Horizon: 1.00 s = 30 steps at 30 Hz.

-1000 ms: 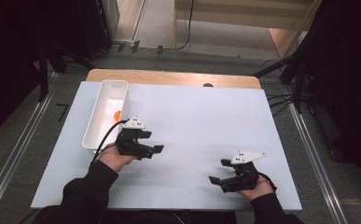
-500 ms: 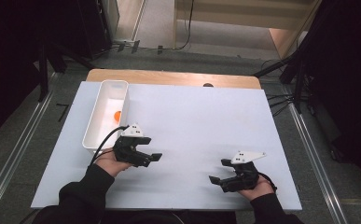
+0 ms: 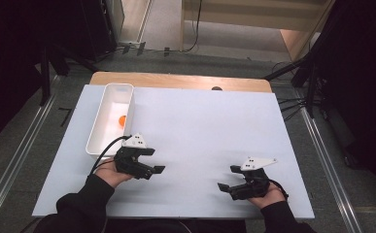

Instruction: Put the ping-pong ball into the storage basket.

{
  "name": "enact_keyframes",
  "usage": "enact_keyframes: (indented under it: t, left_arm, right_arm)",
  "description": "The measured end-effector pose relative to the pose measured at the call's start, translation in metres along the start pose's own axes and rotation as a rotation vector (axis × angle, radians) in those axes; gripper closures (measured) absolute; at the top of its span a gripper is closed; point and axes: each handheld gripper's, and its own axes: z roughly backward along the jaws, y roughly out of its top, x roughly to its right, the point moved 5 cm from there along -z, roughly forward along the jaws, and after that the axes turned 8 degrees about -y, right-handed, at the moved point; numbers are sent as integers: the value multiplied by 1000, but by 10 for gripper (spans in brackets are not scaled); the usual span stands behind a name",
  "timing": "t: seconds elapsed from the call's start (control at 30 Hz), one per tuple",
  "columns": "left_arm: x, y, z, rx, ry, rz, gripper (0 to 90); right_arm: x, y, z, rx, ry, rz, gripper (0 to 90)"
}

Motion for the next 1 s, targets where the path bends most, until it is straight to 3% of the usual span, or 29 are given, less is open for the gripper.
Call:
enact_keyframes:
  t: [0.13,0.33,1.0]
  left_arm:
    - [2,-4,1,7,-21,1,236]
    - [2,-12,3,-16,-6,-19,236]
    - [5,-32,10,-56,5,-33,235]
  right_arm:
    - [0,0,0,0,-1,1,142]
    - [0,0,0,1,1,-6,142]
    - [2,-1,1,2,-6,-4,142]
